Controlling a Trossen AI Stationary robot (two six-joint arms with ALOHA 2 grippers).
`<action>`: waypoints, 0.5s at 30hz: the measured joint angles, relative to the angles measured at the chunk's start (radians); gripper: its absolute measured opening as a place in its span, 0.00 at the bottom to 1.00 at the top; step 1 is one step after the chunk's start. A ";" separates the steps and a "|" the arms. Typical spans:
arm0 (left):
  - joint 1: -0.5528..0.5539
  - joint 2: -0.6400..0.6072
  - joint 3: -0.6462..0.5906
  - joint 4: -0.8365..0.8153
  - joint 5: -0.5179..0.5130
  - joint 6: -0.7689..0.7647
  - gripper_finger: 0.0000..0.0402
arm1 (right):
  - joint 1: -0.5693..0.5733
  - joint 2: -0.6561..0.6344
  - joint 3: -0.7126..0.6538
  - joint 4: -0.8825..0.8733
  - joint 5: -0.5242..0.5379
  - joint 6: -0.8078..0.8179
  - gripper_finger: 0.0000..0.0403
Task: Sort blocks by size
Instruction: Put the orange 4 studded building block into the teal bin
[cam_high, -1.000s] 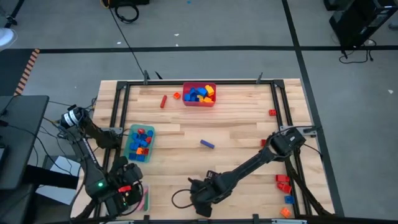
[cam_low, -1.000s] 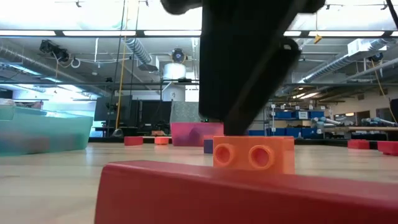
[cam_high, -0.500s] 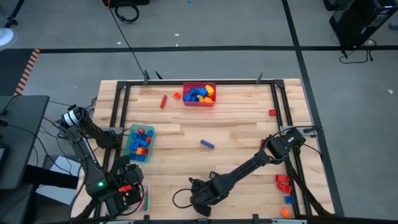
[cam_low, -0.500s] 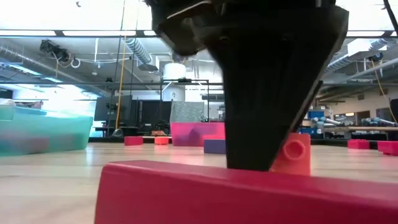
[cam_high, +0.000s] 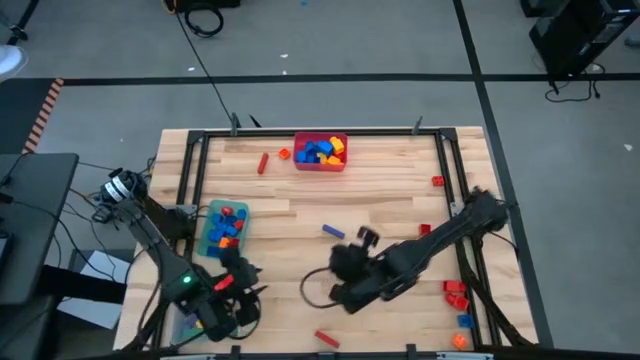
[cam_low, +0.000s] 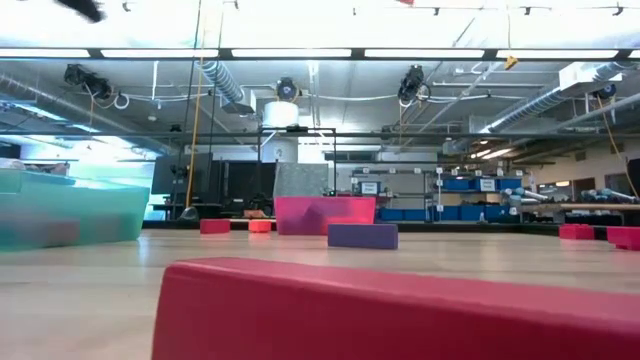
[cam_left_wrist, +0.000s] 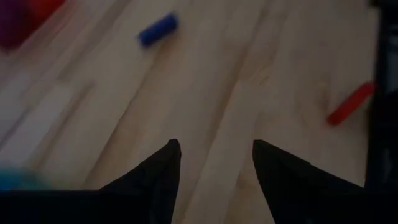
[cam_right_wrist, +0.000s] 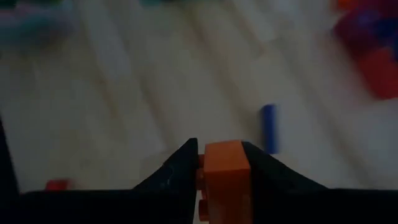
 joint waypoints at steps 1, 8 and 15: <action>0.015 0.000 0.000 0.046 -0.002 0.063 0.52 | 0.005 -0.035 -0.021 -0.005 0.034 0.000 0.27; 0.116 0.000 0.000 0.408 -0.098 0.448 0.52 | 0.058 -0.335 -0.340 0.116 0.167 0.057 0.27; 0.184 0.000 0.000 0.685 -0.223 0.902 0.52 | 0.035 -0.635 -0.861 0.828 0.050 -0.004 0.27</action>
